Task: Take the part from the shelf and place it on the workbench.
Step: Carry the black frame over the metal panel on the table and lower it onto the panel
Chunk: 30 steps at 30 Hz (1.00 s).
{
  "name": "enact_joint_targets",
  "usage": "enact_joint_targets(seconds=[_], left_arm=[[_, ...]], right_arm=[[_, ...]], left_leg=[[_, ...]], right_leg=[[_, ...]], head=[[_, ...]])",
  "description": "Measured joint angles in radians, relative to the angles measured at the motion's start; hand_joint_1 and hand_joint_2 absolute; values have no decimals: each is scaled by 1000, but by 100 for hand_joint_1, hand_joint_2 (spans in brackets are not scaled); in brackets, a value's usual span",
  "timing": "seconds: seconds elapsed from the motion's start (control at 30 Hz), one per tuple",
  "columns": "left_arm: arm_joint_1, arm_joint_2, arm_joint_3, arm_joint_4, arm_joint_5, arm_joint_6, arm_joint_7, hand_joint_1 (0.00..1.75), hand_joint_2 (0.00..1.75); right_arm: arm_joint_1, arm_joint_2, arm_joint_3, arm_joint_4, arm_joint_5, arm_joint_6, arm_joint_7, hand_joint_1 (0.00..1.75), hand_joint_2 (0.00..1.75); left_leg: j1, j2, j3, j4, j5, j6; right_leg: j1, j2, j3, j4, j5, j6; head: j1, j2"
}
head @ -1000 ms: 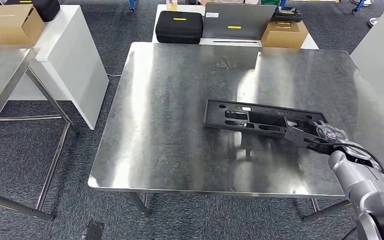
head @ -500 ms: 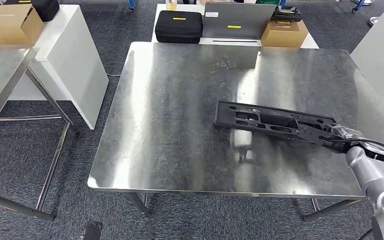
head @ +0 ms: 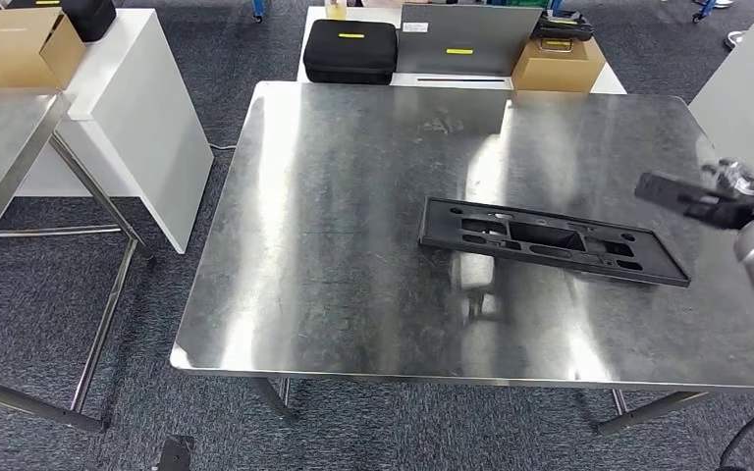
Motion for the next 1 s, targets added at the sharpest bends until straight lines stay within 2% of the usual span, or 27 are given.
enact_joint_targets(seconds=[0.23, 0.43, 0.53, 0.6, 0.7, 0.77, 0.8, 0.87, 0.9, 0.93, 1.0], left_arm=[[0, -9, 14, 0, 11, -7, 0, 0, 0], [3, -23, 32, 0, 28, -12, 4, 0, 0], [5, -31, 42, 0, 40, -15, 4, 0, 0], [9, -38, 54, 0, 54, -10, 4, 0, 0], [16, -49, 73, 0, 65, -2, 6, 0, 0], [18, -53, 81, 0, 63, -2, 9, 0, 0], [18, -55, 84, 0, 61, -2, 10, 0, 0], [22, -59, 90, 0, 54, -2, 15, 0, 0], [26, -61, 93, 0, 51, -1, 19, 0, 0], [30, -62, 96, 1, 47, 0, 22, 0, 0], [31, -63, 99, 1, 37, 0, 27, 0, 0]], right_arm=[[-80, -8, 26, -3, 44, 34, 23, 0, 0], [-181, -38, 62, -4, 73, 63, 34, 0, 0], [-183, -75, 68, -19, 51, 1, 43, 0, 0], [-144, -131, 60, -53, -5, -84, 46, 0, 0], [-29, -236, 25, -139, -116, -168, 45, 0, 0], [91, -308, -11, -213, -201, -212, 63, 0, 0], [194, -353, -44, -268, -255, -254, 75, 0, 0], [479, -421, -160, -413, -335, -333, 73, 0, 0], [634, -428, -249, -499, -336, -351, 47, 0, 0], [769, -407, -357, -587, -304, -343, -2, 0, 0], [969, -293, -636, -775, -186, -276, -174, 0, 0]], left_leg=[[0, 0, -1, 0, 0, 0], [-1, 0, -2, 0, 0, 0], [-1, -1, -1, 1, 0, 0], [0, -7, -1, 1, 0, 1], [-1, -16, -2, 1, -1, 2], [-1, -18, 0, 2, -3, 5], [1, -22, 2, 2, -5, 7], [7, -36, 7, 2, -13, 9], [9, -43, 8, 2, -17, 7], [10, -46, 9, 2, -21, 6], [9, -47, 11, 3, -25, 4]], right_leg=[[-1, 0, -1, 0, 0, 0], [-1, 0, -2, 0, 0, 0], [-1, -1, -2, -1, 0, 0], [-1, -6, -1, -1, -1, 1], [-1, -15, 3, -2, -4, 5], [-1, -17, 1, -3, -5, 7], [1, -21, 6, -5, -9, 8], [8, -34, 24, -8, -17, 10], [11, -41, 35, -9, -21, 9], [13, -44, 40, -9, -23, 8], [11, -45, 41, -9, -27, 8]], head=[[0, 0], [0, 0], [0, 0], [0, 0], [1, 0], [-1, 0], [-1, 0], [2, 0], [6, 0], [8, 0], [9, 0]])
